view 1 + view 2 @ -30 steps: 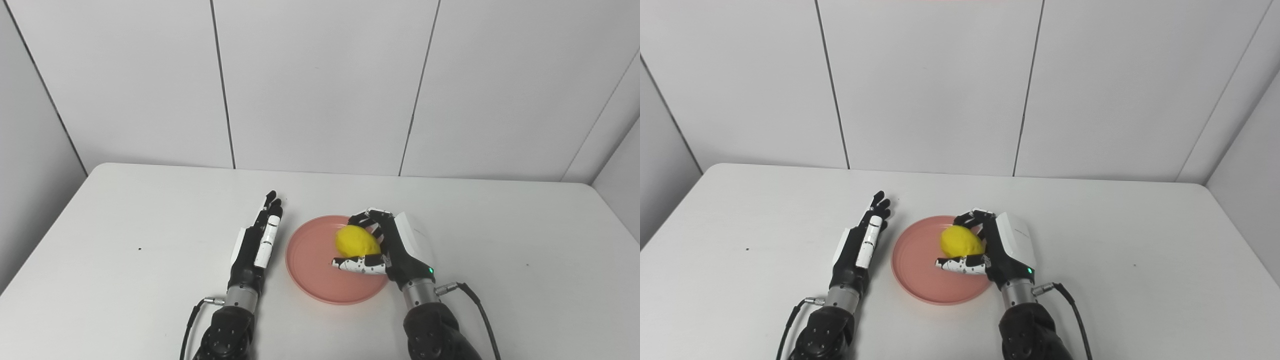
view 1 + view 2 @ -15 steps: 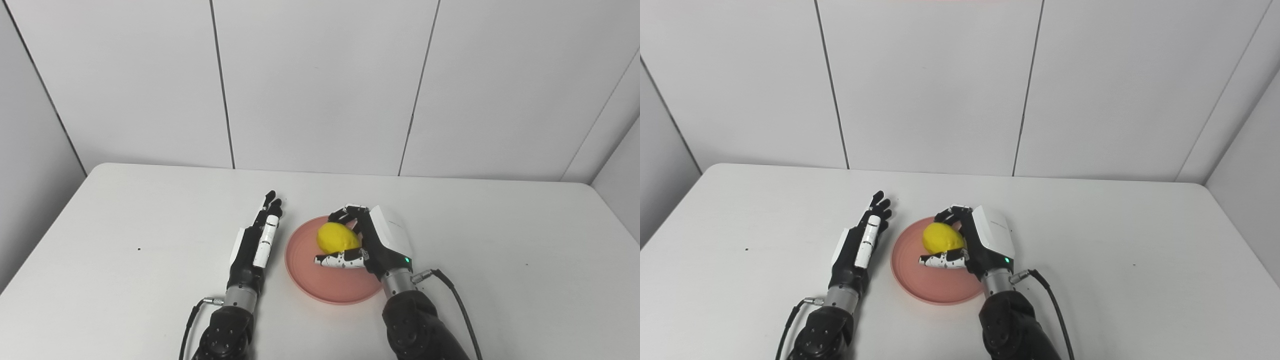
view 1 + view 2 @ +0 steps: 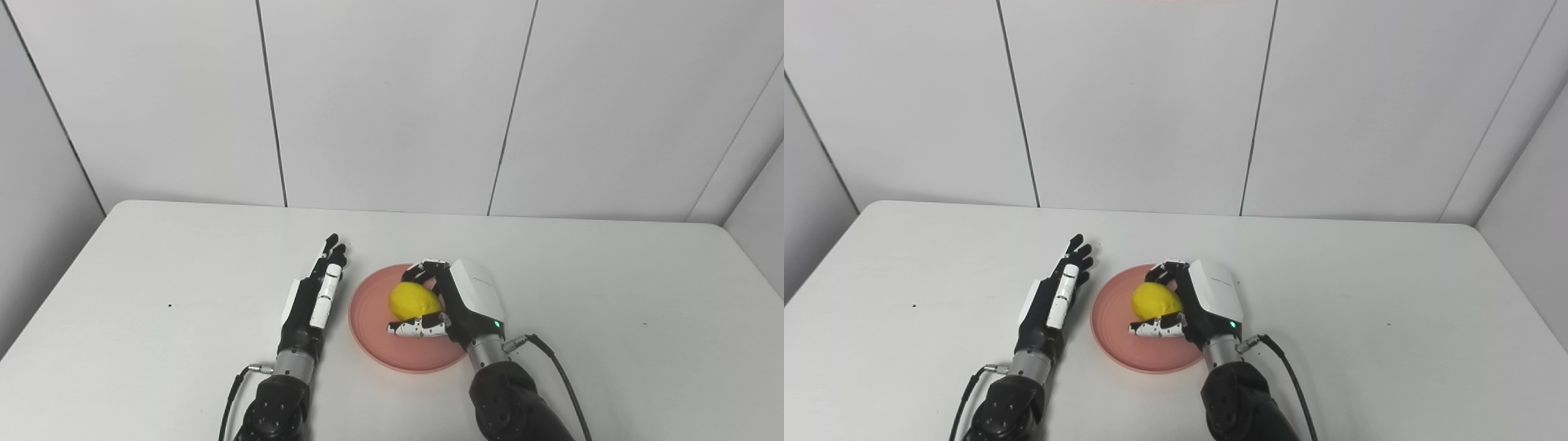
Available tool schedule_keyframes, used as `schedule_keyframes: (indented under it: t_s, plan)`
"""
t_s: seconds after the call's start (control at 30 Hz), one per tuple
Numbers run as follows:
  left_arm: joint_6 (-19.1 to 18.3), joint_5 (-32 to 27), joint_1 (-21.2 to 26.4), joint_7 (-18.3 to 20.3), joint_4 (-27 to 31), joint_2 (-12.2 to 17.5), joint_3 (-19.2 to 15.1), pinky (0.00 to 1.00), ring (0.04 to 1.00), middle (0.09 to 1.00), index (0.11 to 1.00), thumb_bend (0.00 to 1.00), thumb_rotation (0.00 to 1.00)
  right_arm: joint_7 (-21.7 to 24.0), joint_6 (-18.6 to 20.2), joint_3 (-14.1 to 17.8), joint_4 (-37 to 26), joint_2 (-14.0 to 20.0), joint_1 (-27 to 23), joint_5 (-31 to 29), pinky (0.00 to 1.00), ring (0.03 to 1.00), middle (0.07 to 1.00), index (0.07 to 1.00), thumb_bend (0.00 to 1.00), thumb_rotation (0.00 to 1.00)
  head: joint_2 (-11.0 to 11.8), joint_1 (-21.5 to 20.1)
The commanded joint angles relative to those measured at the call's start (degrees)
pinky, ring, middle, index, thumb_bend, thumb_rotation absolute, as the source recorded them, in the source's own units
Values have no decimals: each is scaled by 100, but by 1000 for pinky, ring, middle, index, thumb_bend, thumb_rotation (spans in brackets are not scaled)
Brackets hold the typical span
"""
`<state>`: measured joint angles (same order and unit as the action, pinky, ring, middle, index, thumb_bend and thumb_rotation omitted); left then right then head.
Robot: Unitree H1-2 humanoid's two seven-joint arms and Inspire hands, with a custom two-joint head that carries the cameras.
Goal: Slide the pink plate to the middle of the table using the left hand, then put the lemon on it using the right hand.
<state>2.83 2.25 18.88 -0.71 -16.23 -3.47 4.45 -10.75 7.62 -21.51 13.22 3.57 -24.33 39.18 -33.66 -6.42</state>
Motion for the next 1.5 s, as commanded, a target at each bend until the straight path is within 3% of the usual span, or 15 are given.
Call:
schedule_keyframes:
  t_s: [0.0, 0.03, 0.07, 0.1, 0.17, 0.2, 0.27, 0.47, 0.77, 1.03, 1.23, 1.47]
  plan:
    - [-81, -63, 18, 140, 24, -77, 71, 956, 948, 958, 957, 504, 1000, -99, -343, 5, -182, 15, -104, 13, 154, 235, 472, 492, 523, 0, -5, 1]
    - [-84, -59, 19, 139, 27, -75, 71, 956, 948, 958, 957, 504, 1000, -28, -338, 8, -224, 29, -87, -27, 155, 237, 472, 492, 523, 0, -13, 4]
    - [-84, -60, 20, 137, 28, -74, 67, 956, 947, 957, 957, 503, 1000, 86, -333, 7, -281, 53, -66, -90, 272, 370, 473, 505, 521, 0, -14, -1]
    - [-70, -61, 22, 129, 19, -75, 61, 952, 945, 956, 957, 504, 1000, 157, -377, -5, -322, 90, -49, -123, 426, 522, 597, 500, 511, 79, -15, -2]
    - [-63, -50, 27, 111, 11, -74, 54, 946, 942, 953, 953, 511, 1000, 170, -526, -26, -358, 145, -19, -143, 562, 640, 684, 499, 507, 124, -22, -11]
    - [-58, -55, 30, 111, 6, -72, 49, 946, 942, 953, 953, 513, 1000, 126, -626, -20, -344, 154, -3, -170, 611, 677, 710, 499, 507, 136, -28, -20]
    - [-57, -65, 37, 111, -4, -72, 38, 946, 941, 953, 952, 517, 1000, 76, -775, -5, -339, 163, 30, -227, 664, 724, 738, 698, 593, 176, -30, -22]
    - [18, -120, 56, 156, -51, -43, 42, 948, 948, 958, 958, 529, 1000, 74, -854, 3, -499, 195, 155, -161, 804, 839, 829, 804, 632, 442, -24, -30]
    - [-26, -111, 34, 119, 4, -30, 54, 944, 942, 954, 952, 530, 1000, -61, -885, 65, -672, 161, 314, -79, 929, 914, 916, 874, 662, 801, -26, -39]
    - [21, -96, 37, 113, -28, -7, 50, 945, 938, 954, 953, 527, 1000, -520, -1341, 234, -544, 99, 372, -184, 964, 941, 938, 899, 652, 893, -22, -81]
    - [37, -135, 23, 138, -21, 14, 33, 940, 936, 954, 951, 532, 1000, -693, -1916, 791, -321, -182, 444, -1165, 910, 945, 957, 933, 626, 911, -16, -111]
    - [120, -156, 29, 123, -72, 20, -6, 939, 930, 946, 943, 532, 1000, -543, -1916, 1335, -224, -345, 481, -1969, 936, 962, 965, 957, 663, 999, -17, -142]
